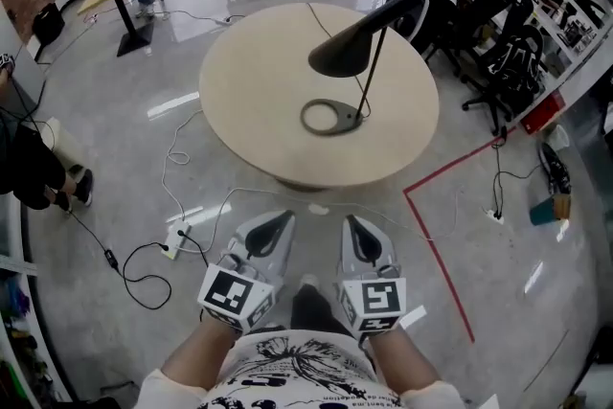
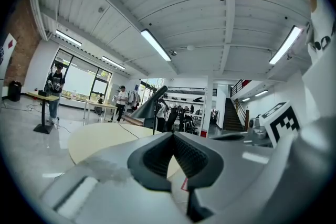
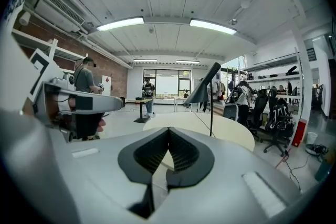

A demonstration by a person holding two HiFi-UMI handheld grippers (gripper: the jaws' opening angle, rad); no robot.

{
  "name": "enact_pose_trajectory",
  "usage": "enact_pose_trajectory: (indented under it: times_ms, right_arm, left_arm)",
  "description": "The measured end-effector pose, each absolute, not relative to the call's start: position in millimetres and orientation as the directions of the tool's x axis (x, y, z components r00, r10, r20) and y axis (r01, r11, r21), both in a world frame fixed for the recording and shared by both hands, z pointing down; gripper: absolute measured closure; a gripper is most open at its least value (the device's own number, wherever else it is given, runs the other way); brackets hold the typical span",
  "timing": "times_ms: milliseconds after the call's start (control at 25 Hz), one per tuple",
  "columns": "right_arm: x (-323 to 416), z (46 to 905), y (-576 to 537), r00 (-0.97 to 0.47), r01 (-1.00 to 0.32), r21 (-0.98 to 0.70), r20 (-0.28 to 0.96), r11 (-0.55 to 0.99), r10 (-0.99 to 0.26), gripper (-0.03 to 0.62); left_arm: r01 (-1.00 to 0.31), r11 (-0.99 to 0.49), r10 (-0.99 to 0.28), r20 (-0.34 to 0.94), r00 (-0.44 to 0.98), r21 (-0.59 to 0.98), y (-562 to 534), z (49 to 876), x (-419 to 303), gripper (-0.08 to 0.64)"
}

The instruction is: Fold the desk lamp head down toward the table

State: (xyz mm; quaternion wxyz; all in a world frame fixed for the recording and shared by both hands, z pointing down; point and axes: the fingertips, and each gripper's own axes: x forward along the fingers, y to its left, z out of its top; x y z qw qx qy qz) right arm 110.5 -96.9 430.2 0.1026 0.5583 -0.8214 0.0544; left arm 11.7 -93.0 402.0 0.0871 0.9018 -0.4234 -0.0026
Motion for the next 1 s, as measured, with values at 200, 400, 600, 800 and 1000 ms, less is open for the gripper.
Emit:
enact_pose_trajectory:
  times_ms: [200, 400, 600, 800, 1000]
  right_arm:
    - [86.4, 435.5, -41.7, -0.346, -0.931, 0.033, 0.238, 0.364, -0.907, 0.583]
    - [69.3, 436.3, 3.5, -0.31, -0.941, 0.057, 0.241, 0.332, -0.92, 0.583]
    - [59.1, 433.5, 41.4, -0.3, -0.947, 0.047, 0.209, 0.316, -0.931, 0.583]
    - [58.6, 431.3, 62.5, -0.299, -0.953, -0.005, 0.179, 0.302, -0.937, 0.583]
    - [46.3, 436.4, 83.9, -0.322, -0.944, 0.015, 0.191, 0.33, -0.927, 0.583]
  left_arm:
    - [-0.763, -0.622, -0.765, 0.073, 0.64, 0.177, -36.7, 410.3, -16.5, 0.557]
    - [-0.736, -0.648, -0.737, 0.082, 0.671, 0.196, 5.4, 414.5, -24.2, 0.557]
    - [-0.724, -0.664, -0.729, 0.053, 0.682, 0.186, 38.6, 413.3, -30.6, 0.557]
    - [-0.717, -0.67, -0.726, 0.029, 0.687, 0.192, 54.3, 409.0, -27.1, 0.557]
    - [-0.691, -0.715, -0.694, 0.009, 0.72, 0.105, 83.5, 400.8, -20.4, 0.557]
